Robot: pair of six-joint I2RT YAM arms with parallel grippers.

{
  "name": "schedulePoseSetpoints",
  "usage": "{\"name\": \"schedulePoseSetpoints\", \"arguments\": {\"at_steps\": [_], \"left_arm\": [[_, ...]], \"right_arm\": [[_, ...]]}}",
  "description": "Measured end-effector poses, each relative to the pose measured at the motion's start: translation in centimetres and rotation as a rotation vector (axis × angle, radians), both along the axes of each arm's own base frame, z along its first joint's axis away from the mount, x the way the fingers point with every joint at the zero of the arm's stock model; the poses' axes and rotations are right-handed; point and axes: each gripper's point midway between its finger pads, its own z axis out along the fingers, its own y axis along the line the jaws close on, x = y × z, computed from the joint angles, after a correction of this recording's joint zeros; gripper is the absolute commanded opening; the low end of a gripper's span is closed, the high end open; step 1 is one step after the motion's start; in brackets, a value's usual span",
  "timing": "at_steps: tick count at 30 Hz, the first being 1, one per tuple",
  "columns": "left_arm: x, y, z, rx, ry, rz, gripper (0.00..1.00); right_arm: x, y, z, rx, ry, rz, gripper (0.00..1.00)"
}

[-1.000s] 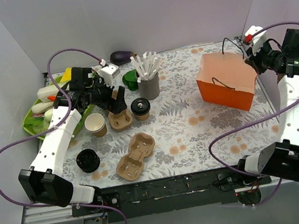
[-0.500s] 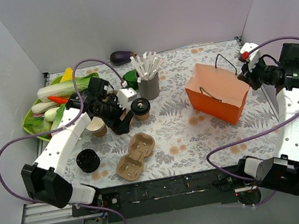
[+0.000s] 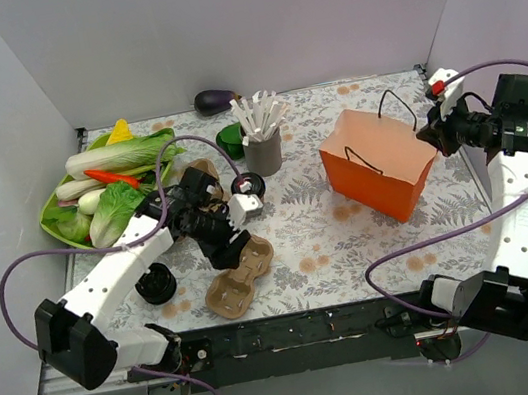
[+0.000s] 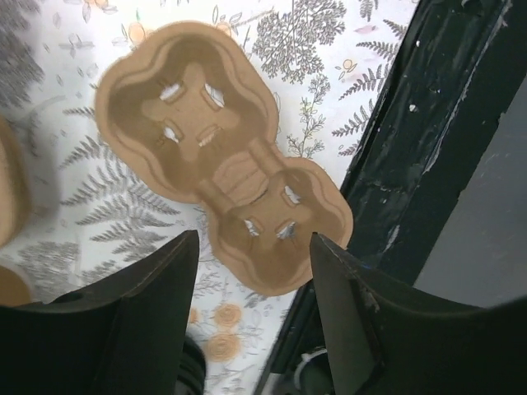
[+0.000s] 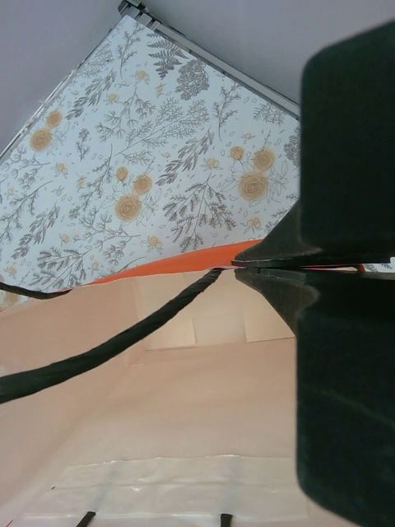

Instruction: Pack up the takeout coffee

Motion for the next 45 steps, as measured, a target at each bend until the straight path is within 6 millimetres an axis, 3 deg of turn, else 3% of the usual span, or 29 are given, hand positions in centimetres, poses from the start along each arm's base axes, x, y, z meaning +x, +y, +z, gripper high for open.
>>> {"name": "schedulePoseSetpoints", "arguments": {"at_steps": [6, 14, 24, 38, 42, 45], "left_arm": [[-1.7, 0.2, -4.1, 0.107, 0.195, 0.21, 0.55], [-1.3, 0.1, -6.0, 0.181, 0.252, 0.321, 0.5], [-2.3, -0.1, -9.3, 0.308, 0.348, 0.31, 0.49], [-2.2, -0.1, -10.6, 0.401, 0.356, 0.352, 0.5], [-1.3, -0.5, -10.8, 0.417, 0.346, 0.387, 0.42], [-0.7, -0.6, -10.9, 0.433, 0.333, 0.398, 0.31]], "right_arm": [[0.0, 0.1, 0.3, 0.021, -0.002, -0.022, 0.01], [0.2, -0.1, 0.3, 0.034, 0.004, -0.046, 0.01], [0.4, -0.3, 0.2, 0.033, 0.006, -0.059, 0.01], [1.1, -0.7, 0.0, 0.03, 0.005, -0.071, 0.01], [1.5, -0.9, -0.1, 0.036, 0.007, -0.078, 0.01], [1.6, -0.9, -0.1, 0.04, 0.011, -0.081, 0.01]]}}
